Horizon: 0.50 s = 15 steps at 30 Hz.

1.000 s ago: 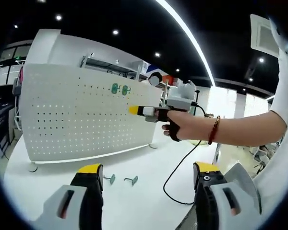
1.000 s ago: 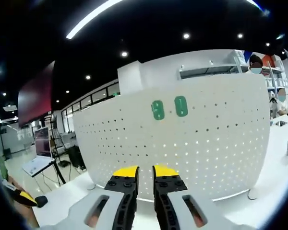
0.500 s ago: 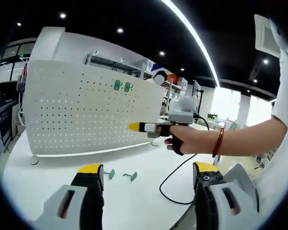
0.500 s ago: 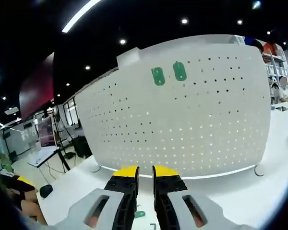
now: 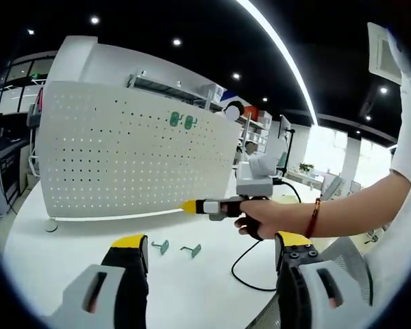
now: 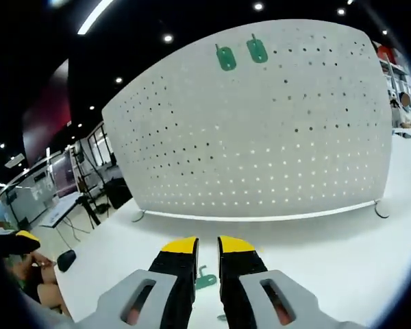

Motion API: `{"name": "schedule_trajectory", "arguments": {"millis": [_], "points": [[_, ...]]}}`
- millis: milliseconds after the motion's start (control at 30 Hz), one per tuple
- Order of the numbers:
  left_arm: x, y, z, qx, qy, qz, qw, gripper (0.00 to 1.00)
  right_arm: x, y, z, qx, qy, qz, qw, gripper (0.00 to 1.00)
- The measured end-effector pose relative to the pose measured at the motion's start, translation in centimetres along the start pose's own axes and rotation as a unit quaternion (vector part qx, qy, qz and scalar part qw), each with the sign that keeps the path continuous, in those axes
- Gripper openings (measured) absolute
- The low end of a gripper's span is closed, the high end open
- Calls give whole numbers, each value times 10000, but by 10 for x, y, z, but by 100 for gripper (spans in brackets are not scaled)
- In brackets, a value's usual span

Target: Insert the hook assembly into the mounting plate slot until the hook locks in place.

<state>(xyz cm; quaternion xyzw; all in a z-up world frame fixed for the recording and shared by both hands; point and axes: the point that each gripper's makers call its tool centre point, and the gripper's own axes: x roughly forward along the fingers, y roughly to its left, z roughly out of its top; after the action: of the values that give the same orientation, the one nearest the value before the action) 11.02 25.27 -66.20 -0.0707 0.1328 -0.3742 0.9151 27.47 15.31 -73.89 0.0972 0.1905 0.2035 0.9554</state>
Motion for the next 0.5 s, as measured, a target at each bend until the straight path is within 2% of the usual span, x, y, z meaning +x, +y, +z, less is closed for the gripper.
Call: {"name": "schedule_trajectory", "arguments": {"millis": [367, 500], "points": [[1, 9, -6, -73, 30, 30, 10000, 78, 16, 3, -30, 138, 548, -34, 9984, 12], [0, 12, -2, -191, -64, 13, 9998, 77, 22, 6, -39, 98, 755, -23, 9971, 15]]}}
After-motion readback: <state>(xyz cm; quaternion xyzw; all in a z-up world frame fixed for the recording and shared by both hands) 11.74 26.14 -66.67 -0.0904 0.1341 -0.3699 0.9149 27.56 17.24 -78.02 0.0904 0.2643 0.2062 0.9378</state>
